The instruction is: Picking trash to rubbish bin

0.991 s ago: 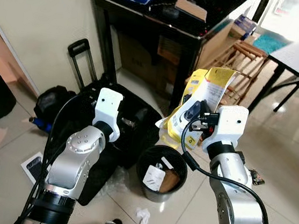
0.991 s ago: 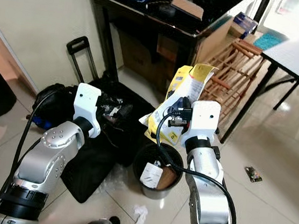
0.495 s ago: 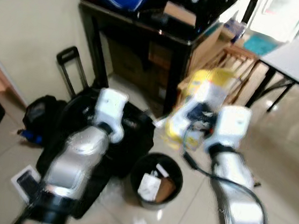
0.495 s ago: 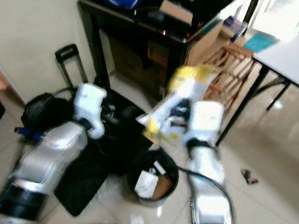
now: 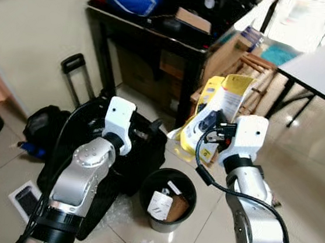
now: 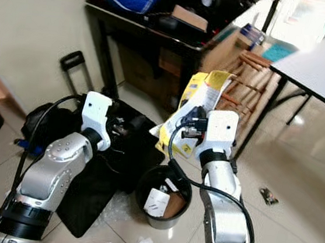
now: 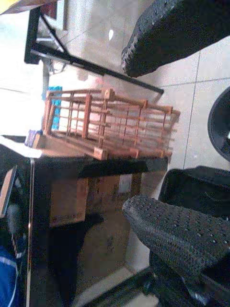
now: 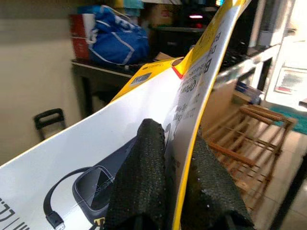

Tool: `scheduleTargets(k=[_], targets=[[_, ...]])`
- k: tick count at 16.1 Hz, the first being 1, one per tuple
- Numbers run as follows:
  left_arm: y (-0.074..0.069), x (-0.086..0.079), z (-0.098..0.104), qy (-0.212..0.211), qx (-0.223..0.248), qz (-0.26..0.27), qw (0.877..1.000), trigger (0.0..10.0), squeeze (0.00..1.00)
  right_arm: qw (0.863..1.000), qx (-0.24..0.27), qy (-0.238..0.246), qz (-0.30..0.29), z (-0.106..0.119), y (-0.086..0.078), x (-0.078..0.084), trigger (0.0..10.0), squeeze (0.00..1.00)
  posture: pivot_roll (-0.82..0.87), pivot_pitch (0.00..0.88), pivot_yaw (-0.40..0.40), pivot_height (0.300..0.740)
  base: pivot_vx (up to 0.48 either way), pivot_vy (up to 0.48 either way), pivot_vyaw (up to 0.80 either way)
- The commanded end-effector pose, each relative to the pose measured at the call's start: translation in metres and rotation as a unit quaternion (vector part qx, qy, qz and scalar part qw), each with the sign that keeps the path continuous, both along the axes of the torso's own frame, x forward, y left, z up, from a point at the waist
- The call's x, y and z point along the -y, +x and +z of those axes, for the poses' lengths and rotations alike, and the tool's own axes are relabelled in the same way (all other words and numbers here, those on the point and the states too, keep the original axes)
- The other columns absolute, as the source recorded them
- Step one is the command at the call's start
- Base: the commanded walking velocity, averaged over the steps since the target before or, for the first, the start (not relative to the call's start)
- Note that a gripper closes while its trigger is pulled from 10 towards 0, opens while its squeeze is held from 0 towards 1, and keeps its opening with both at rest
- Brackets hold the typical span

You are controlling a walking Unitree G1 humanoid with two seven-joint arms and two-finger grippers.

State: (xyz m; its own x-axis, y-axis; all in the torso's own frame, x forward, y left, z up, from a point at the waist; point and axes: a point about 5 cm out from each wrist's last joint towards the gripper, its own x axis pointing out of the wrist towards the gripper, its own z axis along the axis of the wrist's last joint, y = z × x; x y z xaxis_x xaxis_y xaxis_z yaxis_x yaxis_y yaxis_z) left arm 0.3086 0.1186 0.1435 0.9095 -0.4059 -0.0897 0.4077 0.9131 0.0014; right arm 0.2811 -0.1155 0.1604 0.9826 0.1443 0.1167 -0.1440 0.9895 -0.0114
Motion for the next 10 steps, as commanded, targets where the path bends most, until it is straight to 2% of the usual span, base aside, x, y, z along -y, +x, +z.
scheduleTargets(k=[1, 10], targets=[[-0.0011, -0.0024, -0.0016, 0.002, -0.003, 0.003, 1.0, 10.0, 0.0, 1.0, 0.007, -0.001, 0.001, 0.003, -0.0008, -0.0012, 10.0, 0.0, 0.01, 0.122, 0.055, 0.74, 0.0, 0.0, 0.0], [-0.0018, -0.0006, -0.0047, 0.008, -0.011, 0.003, 1.0, 10.0, 0.0, 1.0, 0.004, -0.002, 0.002, 0.0018, -0.0011, -0.0014, 10.0, 0.0, 0.02, 0.126, 0.052, 0.74, 0.0, 0.0, 0.0]])
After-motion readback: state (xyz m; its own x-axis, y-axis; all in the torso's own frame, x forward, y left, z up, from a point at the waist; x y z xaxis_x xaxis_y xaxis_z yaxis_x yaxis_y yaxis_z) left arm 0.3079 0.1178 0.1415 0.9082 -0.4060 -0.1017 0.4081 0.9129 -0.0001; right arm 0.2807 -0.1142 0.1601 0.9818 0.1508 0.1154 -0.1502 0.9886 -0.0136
